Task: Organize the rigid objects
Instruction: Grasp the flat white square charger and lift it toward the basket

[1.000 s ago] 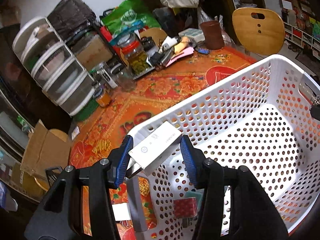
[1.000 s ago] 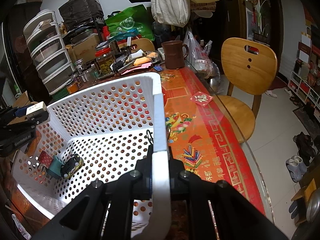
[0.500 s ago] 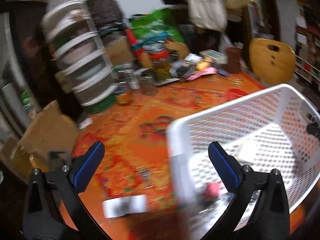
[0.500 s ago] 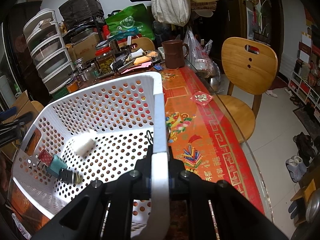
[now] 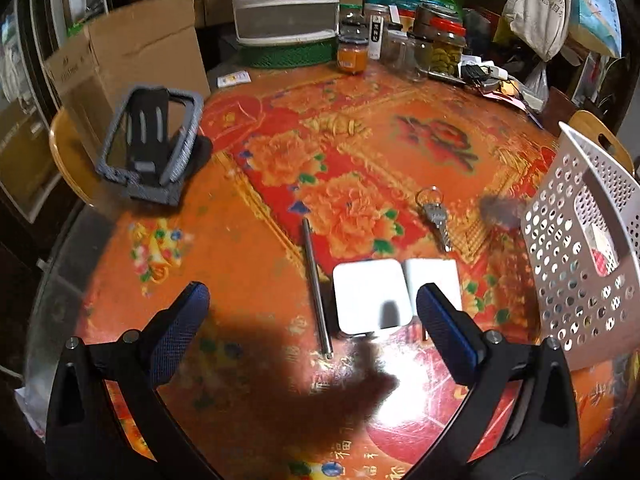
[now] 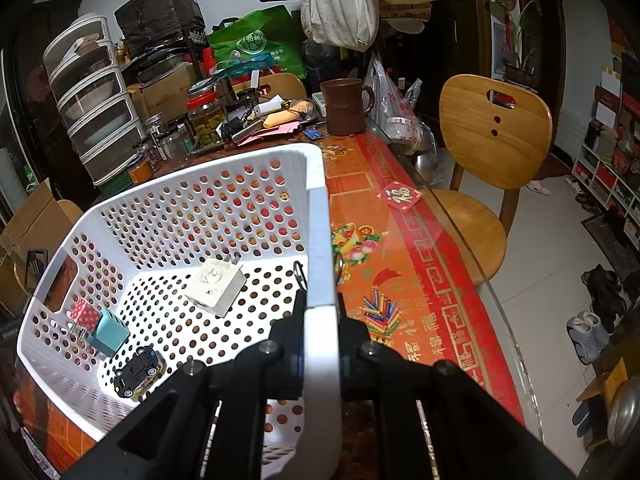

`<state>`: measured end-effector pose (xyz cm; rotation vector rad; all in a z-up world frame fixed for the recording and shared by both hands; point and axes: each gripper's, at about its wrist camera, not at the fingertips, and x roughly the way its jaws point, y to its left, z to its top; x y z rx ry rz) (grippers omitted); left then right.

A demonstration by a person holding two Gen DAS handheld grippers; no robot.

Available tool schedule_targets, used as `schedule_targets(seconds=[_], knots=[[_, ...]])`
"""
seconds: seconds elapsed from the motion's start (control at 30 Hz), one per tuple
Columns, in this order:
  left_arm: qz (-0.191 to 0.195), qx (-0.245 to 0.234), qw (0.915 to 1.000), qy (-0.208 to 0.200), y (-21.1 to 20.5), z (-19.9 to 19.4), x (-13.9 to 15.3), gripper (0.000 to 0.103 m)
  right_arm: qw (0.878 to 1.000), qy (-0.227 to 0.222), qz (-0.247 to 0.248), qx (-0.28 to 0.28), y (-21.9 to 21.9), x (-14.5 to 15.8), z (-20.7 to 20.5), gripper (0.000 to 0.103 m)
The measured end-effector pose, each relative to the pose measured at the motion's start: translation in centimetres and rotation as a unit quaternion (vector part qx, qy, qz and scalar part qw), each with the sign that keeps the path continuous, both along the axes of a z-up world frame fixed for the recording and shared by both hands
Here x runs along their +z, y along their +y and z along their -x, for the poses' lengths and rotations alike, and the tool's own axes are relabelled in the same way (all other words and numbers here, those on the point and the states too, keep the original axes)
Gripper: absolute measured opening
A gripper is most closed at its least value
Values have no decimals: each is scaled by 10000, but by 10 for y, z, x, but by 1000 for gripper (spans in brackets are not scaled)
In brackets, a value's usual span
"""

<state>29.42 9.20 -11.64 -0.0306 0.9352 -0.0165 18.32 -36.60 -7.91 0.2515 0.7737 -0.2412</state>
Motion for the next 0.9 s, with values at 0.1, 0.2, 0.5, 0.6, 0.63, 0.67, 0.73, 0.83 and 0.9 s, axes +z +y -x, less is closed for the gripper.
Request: schedule_targets(seconds=[0.1,0.2,0.5,0.6,0.63,0.67,0.73,0.83,0.9], knots=[[53,-110,9999,70,-8,1,-15,102,10000,13,23,-13,1,0,0,8],[158,-178,9997,104,-16,-4,-23,102,10000,53,58,-27,1,-1,-1,8],[-208,304,9991,223,-12,-21,-31,102,9997,151,167,-43,2,-1,-5,8],[-253,195,9992,233,-15,-23,-35,96,9997,149,167,-41,3,-1,-5,9],[-264,157,9994,179,-17,-23,-35,95,9997,144,168,-41,3,-1,-6,9],[-264,135,9995,147,-18,-22,-36,89,9998,140,162,-42,3,-1,-6,8],[-202,32,9997,167,-21,-23,-39,71,9998,139,160,-37,2,-1,-6,9],[-331,-79,9994,106,-30,-21,-41,45,9998,136,160,-37,2,-1,-6,9],[-436,-160,9989,5,-38,-17,-38,44,9998,129,157,-36,2,-2,-6,9]])
